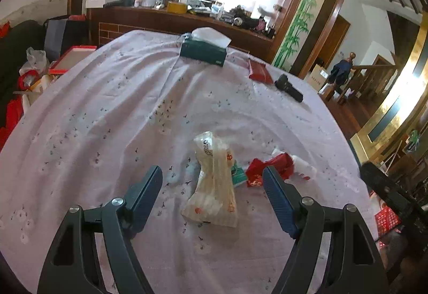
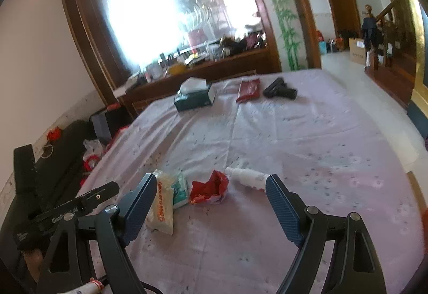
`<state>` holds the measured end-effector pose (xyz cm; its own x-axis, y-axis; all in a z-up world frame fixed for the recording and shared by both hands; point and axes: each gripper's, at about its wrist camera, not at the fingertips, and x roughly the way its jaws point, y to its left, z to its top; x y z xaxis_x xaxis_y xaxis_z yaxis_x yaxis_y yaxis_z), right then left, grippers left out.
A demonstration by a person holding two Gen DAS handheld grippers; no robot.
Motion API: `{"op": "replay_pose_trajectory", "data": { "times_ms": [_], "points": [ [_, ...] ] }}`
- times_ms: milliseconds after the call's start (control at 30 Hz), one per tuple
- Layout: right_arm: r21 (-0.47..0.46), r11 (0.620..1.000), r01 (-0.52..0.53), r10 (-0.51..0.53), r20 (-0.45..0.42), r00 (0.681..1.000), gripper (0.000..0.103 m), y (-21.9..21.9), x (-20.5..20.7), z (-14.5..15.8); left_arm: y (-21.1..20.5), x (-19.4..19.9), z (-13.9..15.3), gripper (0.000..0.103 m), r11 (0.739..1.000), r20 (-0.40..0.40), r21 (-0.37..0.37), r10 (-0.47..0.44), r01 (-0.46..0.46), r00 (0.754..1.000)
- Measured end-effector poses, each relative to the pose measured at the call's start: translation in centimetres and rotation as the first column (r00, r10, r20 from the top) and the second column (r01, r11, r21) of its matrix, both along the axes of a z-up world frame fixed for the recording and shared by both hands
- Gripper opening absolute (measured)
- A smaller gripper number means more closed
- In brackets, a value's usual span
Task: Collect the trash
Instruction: 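Move both open tools back over the table, then grasp the clear plastic bag with the left tool while the right tool grasps the red wrapper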
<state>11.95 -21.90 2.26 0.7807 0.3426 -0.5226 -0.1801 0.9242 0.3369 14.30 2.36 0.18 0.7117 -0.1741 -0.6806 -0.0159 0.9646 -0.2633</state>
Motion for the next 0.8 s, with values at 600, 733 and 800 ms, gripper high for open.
{"op": "replay_pose_trajectory", "data": {
  "times_ms": [600, 733, 800],
  "points": [
    [0.036, 0.998, -0.044, 0.049, -0.154, 0.987, 0.068, 3.1, 7.6, -7.7, -1.4, 4.0, -3.9, 0.050, 0.998, -0.105, 0.038, -0.052, 0.056, 0.993],
    [0.050, 0.998, -0.049, 0.057, -0.166, 0.984, 0.060, 3.1, 8.3, -8.2, -1.6, 4.4, -4.6, 0.047, 0.997, -0.124, 0.035, -0.057, 0.062, 0.991],
    [0.072, 0.996, -0.043, 0.057, -0.198, 0.979, 0.056, 2.8, 8.9, -9.0, -1.8, 4.6, -4.9, 0.047, 0.997, -0.128, 0.040, -0.056, 0.062, 0.990]
  ]
}}
